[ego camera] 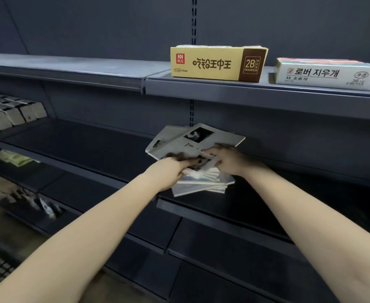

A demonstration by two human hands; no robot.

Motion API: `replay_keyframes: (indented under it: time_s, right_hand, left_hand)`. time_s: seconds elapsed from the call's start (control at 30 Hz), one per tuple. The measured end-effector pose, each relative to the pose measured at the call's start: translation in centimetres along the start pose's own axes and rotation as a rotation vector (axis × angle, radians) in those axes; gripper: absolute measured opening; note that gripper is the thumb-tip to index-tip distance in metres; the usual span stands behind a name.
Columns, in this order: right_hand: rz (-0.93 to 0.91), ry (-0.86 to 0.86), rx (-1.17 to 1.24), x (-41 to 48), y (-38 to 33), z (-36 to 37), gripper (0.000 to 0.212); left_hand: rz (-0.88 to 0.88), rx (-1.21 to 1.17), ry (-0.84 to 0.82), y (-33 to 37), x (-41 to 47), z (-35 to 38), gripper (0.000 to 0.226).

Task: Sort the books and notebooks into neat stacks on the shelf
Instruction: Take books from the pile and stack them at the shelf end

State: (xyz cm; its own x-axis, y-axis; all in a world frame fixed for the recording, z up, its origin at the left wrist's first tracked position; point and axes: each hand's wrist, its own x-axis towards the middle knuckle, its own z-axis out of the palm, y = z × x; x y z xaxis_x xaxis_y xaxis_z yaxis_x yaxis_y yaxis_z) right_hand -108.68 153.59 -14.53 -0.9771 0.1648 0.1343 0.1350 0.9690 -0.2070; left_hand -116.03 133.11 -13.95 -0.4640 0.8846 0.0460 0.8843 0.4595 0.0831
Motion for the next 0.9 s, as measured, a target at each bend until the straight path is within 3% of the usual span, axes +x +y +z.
replay_keyframes:
  time_s: [0.07, 0.2, 0.27, 0.4, 0.53, 0.6, 0.7, 0.9]
  right_hand:
    - [0.001, -0.037, -0.075, -0.8, -0.1, 0.1, 0.062]
    - [-0.051, 0.001, -0.009, -2.9, -0.9, -0.1, 0.059]
    - [-0.083, 0.053, 0.062, -4.1, -1.3, -0.4, 0.049]
    - [-0.091, 0.057, 0.014, -5.6, -1.6, -0.6, 0.033]
    - [-0.024, 0.064, 0.123, -6.6, -0.2, -0.9, 0.033]
    - [0.051, 0.064, 0.148, -7.4, 1.1, -1.1, 0.035]
    - [0.103, 0.052, 0.000, -8.3, 2.6, -0.9, 0.045]
    - [-0.008, 0.103, -0.079, -10.0, 3.8, -0.2, 0.063]
  left_hand:
    - [-0.036, 0.238, 0.039, 0.4, -0.5, 0.3, 0.075]
    - [-0.018, 0.590, 0.138, 2.8, -0.1, -0.2, 0.028]
    - [0.014, 0.637, 0.132, 4.0, 0.4, -0.3, 0.027]
    - [0.017, 0.531, 0.135, 6.0, 0.9, -0.3, 0.034]
    - [0.049, 0.356, 0.398, 5.3, 0.2, 1.7, 0.032]
    - [-0.027, 0.252, 0.306, 4.5, -0.1, 2.5, 0.052]
    - [-0.099, 0.237, 0.173, 4.0, -0.4, 2.7, 0.074]
    - [0.033, 0.018, 0.264, 5.7, 0.3, 4.1, 0.071]
